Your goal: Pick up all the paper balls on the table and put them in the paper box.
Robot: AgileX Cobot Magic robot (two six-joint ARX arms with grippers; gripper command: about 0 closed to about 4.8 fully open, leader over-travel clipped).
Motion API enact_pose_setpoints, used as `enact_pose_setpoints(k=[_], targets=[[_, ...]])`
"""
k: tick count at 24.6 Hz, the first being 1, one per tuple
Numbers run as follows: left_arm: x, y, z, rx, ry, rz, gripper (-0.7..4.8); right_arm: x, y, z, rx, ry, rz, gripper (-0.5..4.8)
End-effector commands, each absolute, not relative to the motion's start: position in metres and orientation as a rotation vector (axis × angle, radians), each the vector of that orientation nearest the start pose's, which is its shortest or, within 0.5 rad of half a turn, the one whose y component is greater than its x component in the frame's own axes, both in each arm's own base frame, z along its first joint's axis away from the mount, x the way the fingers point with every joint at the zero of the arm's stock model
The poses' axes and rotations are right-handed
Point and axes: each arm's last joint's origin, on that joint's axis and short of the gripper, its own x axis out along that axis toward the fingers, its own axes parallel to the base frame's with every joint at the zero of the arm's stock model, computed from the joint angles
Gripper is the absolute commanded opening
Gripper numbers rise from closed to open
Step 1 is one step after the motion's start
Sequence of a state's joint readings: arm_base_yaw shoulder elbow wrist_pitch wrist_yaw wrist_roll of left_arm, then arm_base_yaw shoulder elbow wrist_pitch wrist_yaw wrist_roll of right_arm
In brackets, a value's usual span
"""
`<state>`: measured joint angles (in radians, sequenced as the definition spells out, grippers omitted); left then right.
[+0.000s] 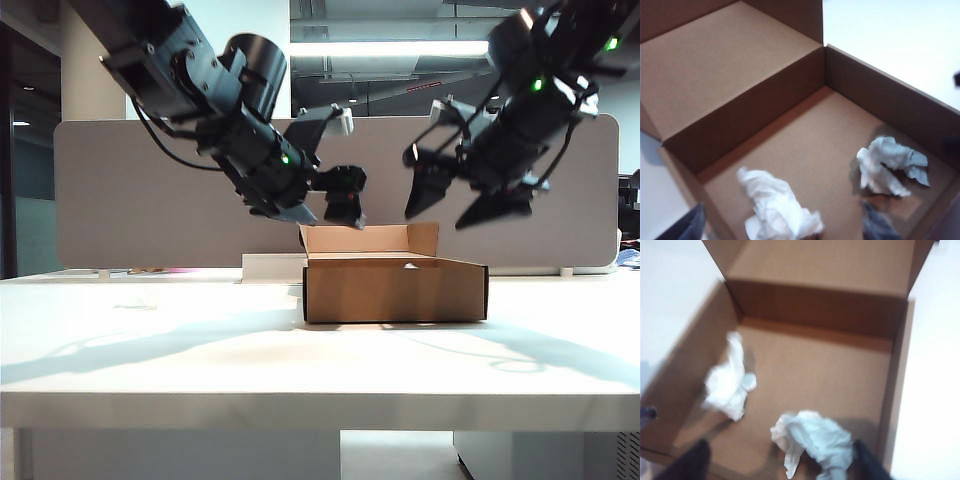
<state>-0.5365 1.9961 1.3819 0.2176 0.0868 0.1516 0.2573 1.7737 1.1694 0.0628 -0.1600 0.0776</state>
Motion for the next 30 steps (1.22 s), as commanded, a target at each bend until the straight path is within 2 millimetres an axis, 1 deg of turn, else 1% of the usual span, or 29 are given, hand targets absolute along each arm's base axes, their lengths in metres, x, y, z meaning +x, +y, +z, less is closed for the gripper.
enact_pose_setpoints(k=[1, 3, 4, 5, 7, 10, 12, 13, 14, 15, 16, 17, 20, 27, 30], targets=[[0.386, -0.225, 0.234, 0.211, 0.319, -0.630, 4.01, 0.372, 0.103, 0.246, 0.049, 0.483, 0.392, 3.80], [0.384, -0.221, 0.244, 0.211, 0.301, -0.604, 4.01, 0.367, 0.102, 0.257, 0.051, 0.458, 0.393, 3.80], [0.385, -0.216, 0.249, 0.209, 0.293, -0.584, 4.00, 0.365, 0.101, 0.261, 0.051, 0.454, 0.394, 3.80], [0.388, -0.205, 0.256, 0.210, 0.286, -0.529, 4.00, 0.360, 0.100, 0.268, 0.051, 0.452, 0.394, 3.79], [0.392, -0.193, 0.261, 0.208, 0.282, -0.470, 4.00, 0.354, 0.099, 0.274, 0.050, 0.460, 0.397, 3.79], [0.404, -0.163, 0.261, 0.200, 0.303, -0.398, 4.00, 0.348, 0.098, 0.277, 0.051, 0.487, 0.405, 3.79], [0.414, -0.134, 0.255, 0.194, 0.343, -0.329, 4.00, 0.345, 0.098, 0.277, 0.061, 0.523, 0.445, 3.79], [0.421, -0.111, 0.251, 0.187, 0.374, -0.280, 4.01, 0.343, 0.098, 0.275, 0.068, 0.550, 0.467, 3.79], [0.424, -0.101, 0.248, 0.182, 0.385, -0.261, 4.04, 0.342, 0.099, 0.274, 0.073, 0.566, 0.477, 3.79], [0.429, -0.087, 0.243, 0.174, 0.404, -0.238, 4.14, 0.341, 0.099, 0.272, 0.077, 0.587, 0.493, 3.79], [0.432, -0.077, 0.239, 0.165, 0.418, -0.235, 4.44, 0.341, 0.099, 0.272, 0.077, 0.593, 0.494, 3.79], [0.434, -0.071, 0.235, 0.159, 0.427, -0.240, 4.78, 0.340, 0.099, 0.271, 0.078, 0.598, 0.497, 3.79], [0.441, -0.058, 0.220, 0.139, 0.463, -0.257, 4.79, 0.340, 0.100, 0.271, 0.086, 0.608, 0.521, 3.79], [0.452, -0.050, 0.187, 0.140, 0.506, -0.238, 4.79, 0.336, 0.103, 0.267, 0.082, 0.653, 0.529, 3.79], [0.455, -0.048, 0.176, 0.155, 0.520, -0.179, 4.79, 0.335, 0.103, 0.266, 0.082, 0.666, 0.528, 3.79]])
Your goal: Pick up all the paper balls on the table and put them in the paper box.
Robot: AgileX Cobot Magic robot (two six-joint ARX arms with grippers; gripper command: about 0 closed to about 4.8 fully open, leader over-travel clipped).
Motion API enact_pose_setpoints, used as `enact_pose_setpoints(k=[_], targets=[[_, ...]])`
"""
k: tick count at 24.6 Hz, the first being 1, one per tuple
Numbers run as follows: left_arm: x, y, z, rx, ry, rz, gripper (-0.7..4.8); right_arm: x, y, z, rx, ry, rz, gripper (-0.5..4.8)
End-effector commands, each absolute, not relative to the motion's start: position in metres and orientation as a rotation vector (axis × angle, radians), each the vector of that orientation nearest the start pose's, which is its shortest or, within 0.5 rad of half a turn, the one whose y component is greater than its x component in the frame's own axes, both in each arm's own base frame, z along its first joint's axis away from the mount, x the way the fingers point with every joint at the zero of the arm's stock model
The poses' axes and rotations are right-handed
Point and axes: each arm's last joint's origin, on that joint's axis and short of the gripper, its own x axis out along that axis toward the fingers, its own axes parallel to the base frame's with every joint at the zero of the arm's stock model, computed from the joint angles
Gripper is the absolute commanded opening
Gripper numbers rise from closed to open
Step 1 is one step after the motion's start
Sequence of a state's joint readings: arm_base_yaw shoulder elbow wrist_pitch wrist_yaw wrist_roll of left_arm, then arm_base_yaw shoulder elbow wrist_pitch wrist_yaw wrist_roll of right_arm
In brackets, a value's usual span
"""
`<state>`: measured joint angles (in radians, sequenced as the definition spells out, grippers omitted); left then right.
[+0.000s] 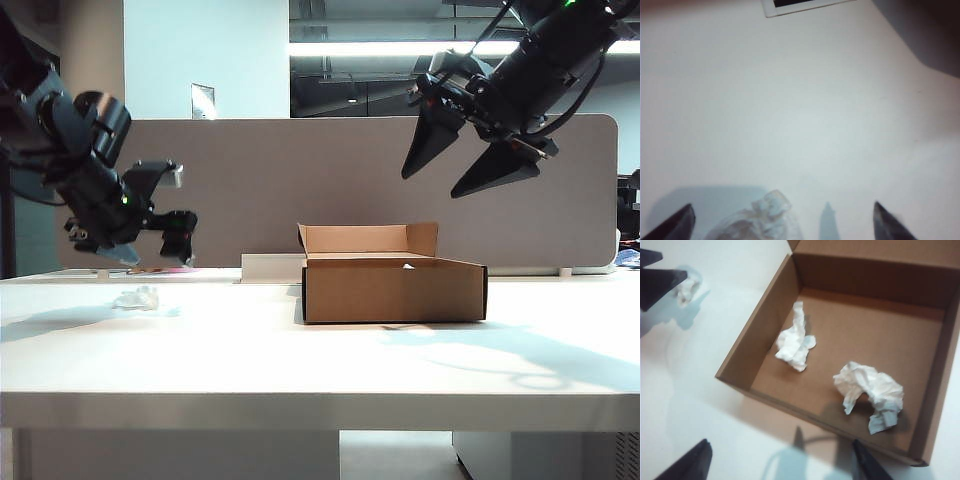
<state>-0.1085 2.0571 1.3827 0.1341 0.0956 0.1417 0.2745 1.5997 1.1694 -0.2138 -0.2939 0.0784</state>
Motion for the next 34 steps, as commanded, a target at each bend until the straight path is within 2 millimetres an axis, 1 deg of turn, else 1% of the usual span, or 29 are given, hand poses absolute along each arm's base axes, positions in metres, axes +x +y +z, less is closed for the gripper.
enact_pose_setpoints(k=[1, 6, 7, 9, 10, 11, 12, 13, 14, 16, 17, 19, 21, 23, 25, 26, 27, 30, 31, 32, 34], targets=[[0.457, -0.045, 0.171, 0.162, 0.530, -0.144, 4.79, 0.335, 0.103, 0.265, 0.082, 0.681, 0.527, 3.79], [0.459, -0.039, 0.152, 0.163, 0.583, -0.124, 4.79, 0.332, 0.102, 0.262, 0.082, 0.721, 0.522, 3.79], [0.458, -0.039, 0.151, 0.162, 0.597, -0.130, 4.42, 0.332, 0.102, 0.262, 0.082, 0.721, 0.522, 3.78], [0.458, -0.039, 0.150, 0.162, 0.602, -0.130, 3.28, 0.332, 0.102, 0.262, 0.082, 0.721, 0.522, 3.78], [0.458, -0.039, 0.150, 0.162, 0.602, -0.130, 2.61, 0.332, 0.102, 0.262, 0.082, 0.721, 0.522, 3.78], [0.458, -0.039, 0.150, 0.163, 0.607, -0.130, 1.36, 0.332, 0.102, 0.262, 0.082, 0.721, 0.522, 3.78], [0.458, -0.039, 0.150, 0.163, 0.610, -0.130, 0.64, 0.332, 0.102, 0.262, 0.082, 0.722, 0.522, 3.78], [0.457, -0.039, 0.149, 0.163, 0.617, -0.131, 0.07, 0.332, 0.102, 0.262, 0.082, 0.723, 0.522, 3.78], [0.457, -0.039, 0.150, 0.163, 0.615, -0.130, -0.06, 0.332, 0.102, 0.262, 0.082, 0.724, 0.522, 3.78], [0.456, -0.040, 0.155, 0.163, 0.608, -0.132, -0.06, 0.332, 0.102, 0.262, 0.082, 0.724, 0.522, 3.78], [0.456, -0.041, 0.160, 0.163, 0.598, -0.134, -0.06, 0.332, 0.102, 0.262, 0.082, 0.725, 0.522, 3.78], [0.453, -0.043, 0.175, 0.158, 0.560, -0.150, -0.06, 0.332, 0.102, 0.262, 0.082, 0.725, 0.521, 3.78], [0.450, -0.047, 0.194, 0.132, 0.509, -0.210, -0.06, 0.332, 0.102, 0.262, 0.082, 0.724, 0.521, 3.78], [0.446, -0.050, 0.211, 0.067, 0.462, -0.269, -0.06, 0.332, 0.102, 0.262, 0.082, 0.723, 0.522, 3.78], [0.442, -0.056, 0.229, -0.031, 0.404, -0.378, -0.05, 0.332, 0.102, 0.262, 0.082, 0.720, 0.522, 3.78], [0.438, -0.064, 0.243, -0.103, 0.363, -0.495, -0.06, 0.332, 0.102, 0.262, 0.082, 0.721, 0.522, 3.78], [0.436, -0.068, 0.248, -0.121, 0.343, -0.548, -0.06, 0.332, 0.102, 0.262, 0.082, 0.721, 0.522, 3.78], [0.429, -0.093, 0.258, -0.129, 0.309, -0.678, -0.06, 0.332, 0.102, 0.262, 0.082, 0.722, 0.522, 3.77], [0.424, -0.110, 0.258, -0.122, 0.310, -0.717, -0.06, 0.332, 0.102, 0.262, 0.082, 0.726, 0.522, 3.77], [0.419, -0.130, 0.258, -0.108, 0.313, -0.763, -0.06, 0.330, 0.102, 0.262, 0.082, 0.740, 0.520, 3.61], [0.413, -0.149, 0.257, -0.097, 0.315, -0.785, -0.05, 0.329, 0.101, 0.261, 0.082, 0.758, 0.518, 3.16]])
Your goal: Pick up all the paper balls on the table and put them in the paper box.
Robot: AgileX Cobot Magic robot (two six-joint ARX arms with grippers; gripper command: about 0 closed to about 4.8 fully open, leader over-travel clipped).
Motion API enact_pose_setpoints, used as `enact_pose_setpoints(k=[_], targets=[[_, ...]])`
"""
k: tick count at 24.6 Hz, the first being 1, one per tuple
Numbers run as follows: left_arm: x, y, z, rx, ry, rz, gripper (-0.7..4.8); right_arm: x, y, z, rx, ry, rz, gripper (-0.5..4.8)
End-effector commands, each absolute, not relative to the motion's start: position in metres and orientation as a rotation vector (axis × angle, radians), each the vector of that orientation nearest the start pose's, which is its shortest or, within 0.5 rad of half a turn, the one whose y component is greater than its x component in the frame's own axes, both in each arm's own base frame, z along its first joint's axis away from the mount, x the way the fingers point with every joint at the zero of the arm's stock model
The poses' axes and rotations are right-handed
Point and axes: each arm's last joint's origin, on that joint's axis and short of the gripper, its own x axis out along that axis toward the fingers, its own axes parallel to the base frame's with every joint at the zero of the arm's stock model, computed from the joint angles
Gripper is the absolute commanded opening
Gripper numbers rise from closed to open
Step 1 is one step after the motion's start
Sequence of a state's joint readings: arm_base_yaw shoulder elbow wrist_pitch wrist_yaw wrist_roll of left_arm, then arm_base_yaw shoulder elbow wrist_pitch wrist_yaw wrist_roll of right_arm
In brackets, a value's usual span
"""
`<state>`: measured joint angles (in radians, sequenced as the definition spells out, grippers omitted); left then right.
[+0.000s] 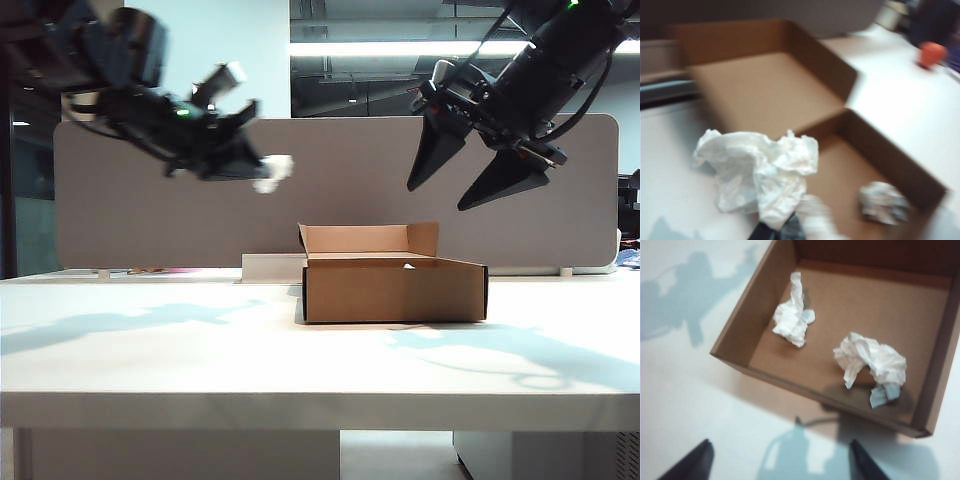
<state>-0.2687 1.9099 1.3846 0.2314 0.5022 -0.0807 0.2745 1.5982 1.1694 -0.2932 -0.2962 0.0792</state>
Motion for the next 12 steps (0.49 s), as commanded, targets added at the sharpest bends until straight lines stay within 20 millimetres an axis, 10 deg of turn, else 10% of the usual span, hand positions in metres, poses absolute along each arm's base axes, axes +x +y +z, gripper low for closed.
enact_pose_setpoints(k=[1, 8, 12], targets=[[0.409, -0.161, 0.257, -0.074, 0.308, -0.786, -0.06, 0.328, 0.101, 0.261, 0.083, 0.769, 0.515, 2.83], [0.391, -0.236, 0.230, 0.132, 0.202, -0.783, 0.09, 0.314, 0.097, 0.268, 0.088, 0.831, 0.523, 2.37], [0.394, -0.242, 0.213, 0.127, 0.237, -0.791, 2.57, 0.303, 0.092, 0.279, 0.079, 0.830, 0.519, 2.22]])
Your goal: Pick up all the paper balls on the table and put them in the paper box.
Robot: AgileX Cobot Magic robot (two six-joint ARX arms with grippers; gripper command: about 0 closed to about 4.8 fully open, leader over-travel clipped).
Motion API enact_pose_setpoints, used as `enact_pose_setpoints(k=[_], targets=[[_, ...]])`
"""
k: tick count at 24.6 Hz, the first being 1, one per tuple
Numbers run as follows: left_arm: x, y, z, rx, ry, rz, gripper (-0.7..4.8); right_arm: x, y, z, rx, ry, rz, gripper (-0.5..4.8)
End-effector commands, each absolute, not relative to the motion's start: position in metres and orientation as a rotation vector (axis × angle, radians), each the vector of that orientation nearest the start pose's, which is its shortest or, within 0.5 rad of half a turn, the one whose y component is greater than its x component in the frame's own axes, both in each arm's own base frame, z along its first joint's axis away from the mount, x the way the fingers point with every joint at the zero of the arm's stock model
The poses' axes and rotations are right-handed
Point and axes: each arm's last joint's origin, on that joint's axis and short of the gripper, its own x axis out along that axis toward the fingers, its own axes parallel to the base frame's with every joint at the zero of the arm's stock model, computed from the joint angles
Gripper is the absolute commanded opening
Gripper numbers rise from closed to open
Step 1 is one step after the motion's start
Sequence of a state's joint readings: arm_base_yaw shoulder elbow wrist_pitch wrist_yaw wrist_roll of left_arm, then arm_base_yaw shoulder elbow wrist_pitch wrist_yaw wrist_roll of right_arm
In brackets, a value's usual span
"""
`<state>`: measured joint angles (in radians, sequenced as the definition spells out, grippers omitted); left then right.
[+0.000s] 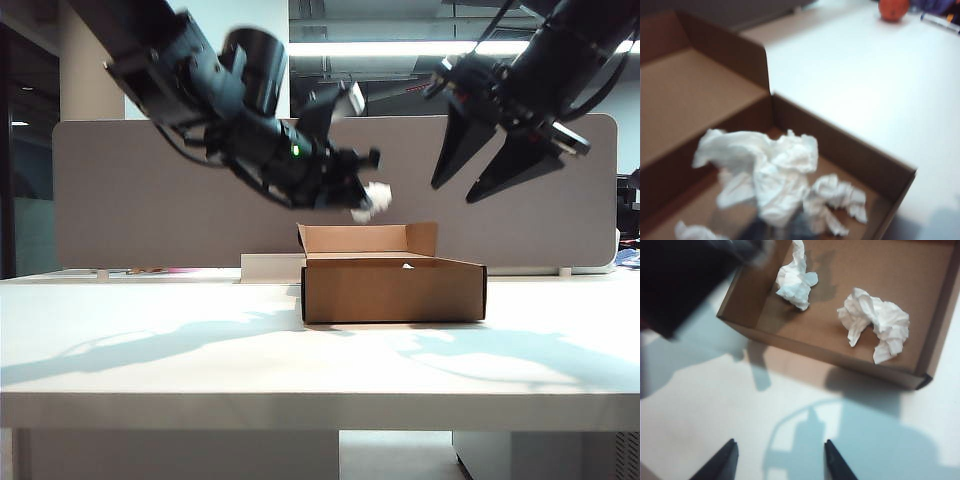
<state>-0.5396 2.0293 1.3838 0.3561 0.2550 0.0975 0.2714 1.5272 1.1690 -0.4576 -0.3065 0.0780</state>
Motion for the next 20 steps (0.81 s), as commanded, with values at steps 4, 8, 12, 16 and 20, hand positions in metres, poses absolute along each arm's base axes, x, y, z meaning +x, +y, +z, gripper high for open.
enact_pose_setpoints(k=[4, 8, 12, 16, 20], targets=[[0.394, -0.242, 0.211, 0.125, 0.248, -0.790, 4.04, 0.292, 0.086, 0.295, 0.066, 0.786, 0.520, 1.44], [0.389, -0.240, 0.226, 0.091, 0.241, -0.789, 4.04, 0.268, 0.079, 0.316, 0.016, 0.741, 0.536, -0.07], [0.372, -0.230, 0.254, 0.014, 0.367, -0.780, 2.85, 0.225, 0.065, 0.320, -0.010, 0.642, 0.448, -0.07], [0.358, -0.221, 0.269, 0.067, 0.433, -0.784, 0.63, 0.188, 0.053, 0.307, 0.034, 0.526, 0.377, -0.07], [0.350, -0.217, 0.274, 0.116, 0.456, -0.812, 0.41, 0.157, 0.043, 0.292, 0.073, 0.447, 0.317, -0.07]])
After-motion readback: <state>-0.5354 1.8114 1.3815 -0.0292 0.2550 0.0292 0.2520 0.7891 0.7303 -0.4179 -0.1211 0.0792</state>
